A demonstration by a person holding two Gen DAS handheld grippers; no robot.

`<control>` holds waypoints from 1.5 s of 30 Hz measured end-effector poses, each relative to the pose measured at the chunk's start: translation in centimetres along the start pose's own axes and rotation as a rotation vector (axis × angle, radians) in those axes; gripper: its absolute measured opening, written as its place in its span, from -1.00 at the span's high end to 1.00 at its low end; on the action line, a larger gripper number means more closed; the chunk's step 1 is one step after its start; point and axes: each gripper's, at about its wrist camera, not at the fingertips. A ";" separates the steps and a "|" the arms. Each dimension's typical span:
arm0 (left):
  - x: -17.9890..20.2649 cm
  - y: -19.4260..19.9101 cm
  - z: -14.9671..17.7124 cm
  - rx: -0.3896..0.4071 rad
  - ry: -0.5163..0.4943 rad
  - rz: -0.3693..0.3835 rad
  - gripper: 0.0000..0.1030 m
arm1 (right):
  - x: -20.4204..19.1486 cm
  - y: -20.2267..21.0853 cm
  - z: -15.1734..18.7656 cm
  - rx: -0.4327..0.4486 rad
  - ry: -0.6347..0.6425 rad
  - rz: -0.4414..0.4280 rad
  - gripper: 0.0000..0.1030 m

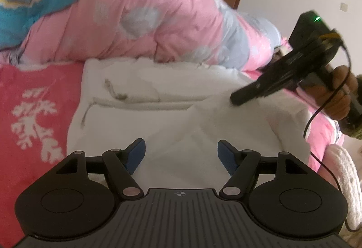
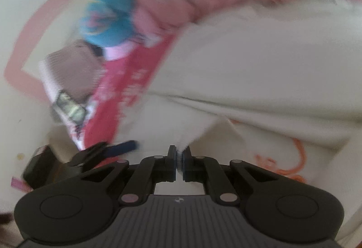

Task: Fold clothes
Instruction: 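Pinch the sweatshirt hem with the right gripper and lift it upward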

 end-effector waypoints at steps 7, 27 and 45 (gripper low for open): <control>1.8 3.7 0.0 0.115 -0.094 0.018 -0.43 | -8.5 3.7 2.0 0.095 0.288 -0.009 0.92; 6.0 10.6 4.3 0.198 -0.296 -0.038 -0.04 | -18.3 2.1 8.0 -0.021 0.445 -0.036 0.92; 4.0 10.7 6.4 0.088 -0.271 0.033 0.74 | -17.9 4.7 12.3 0.125 0.589 0.140 0.05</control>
Point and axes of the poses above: each gripper's, at about its wrist camera, not at the fingertips, and y roughly against the way its jaws point, x to its right, z to its underside, and after that the axes turned 11 degrees about -x, right-handed
